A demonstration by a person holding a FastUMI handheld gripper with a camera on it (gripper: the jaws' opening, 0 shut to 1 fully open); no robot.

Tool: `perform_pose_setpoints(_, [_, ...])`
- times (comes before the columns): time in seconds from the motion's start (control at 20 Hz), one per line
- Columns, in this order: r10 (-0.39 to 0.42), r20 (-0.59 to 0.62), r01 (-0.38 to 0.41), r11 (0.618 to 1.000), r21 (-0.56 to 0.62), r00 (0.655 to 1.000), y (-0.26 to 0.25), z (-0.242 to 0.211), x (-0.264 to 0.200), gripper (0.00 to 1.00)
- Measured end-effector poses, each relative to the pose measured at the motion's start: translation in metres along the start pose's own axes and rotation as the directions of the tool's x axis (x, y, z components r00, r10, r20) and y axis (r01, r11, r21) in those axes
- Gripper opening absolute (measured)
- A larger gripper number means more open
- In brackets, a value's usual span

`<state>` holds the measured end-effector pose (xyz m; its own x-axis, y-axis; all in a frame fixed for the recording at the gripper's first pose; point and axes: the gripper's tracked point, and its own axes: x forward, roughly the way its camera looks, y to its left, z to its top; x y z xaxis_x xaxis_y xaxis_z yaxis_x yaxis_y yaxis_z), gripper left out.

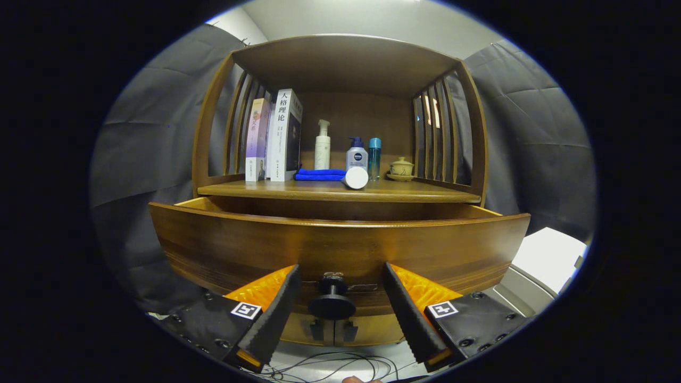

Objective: Pull open the drawer, take out the items inside it, and place them on the countertop above the cabinet.

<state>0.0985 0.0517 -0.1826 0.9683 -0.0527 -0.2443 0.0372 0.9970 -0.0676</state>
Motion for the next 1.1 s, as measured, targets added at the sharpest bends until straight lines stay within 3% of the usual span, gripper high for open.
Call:
perform_pose_setpoints(0.6, [0.010,-0.033,-0.008,0.999,0.051,0.999,0.002,0.009,0.064,0.98])
perform_pose_setpoints(1.1, [0.019,-0.082,-0.017,1.000,0.027,0.996,0.009,0.016,0.097,0.98])
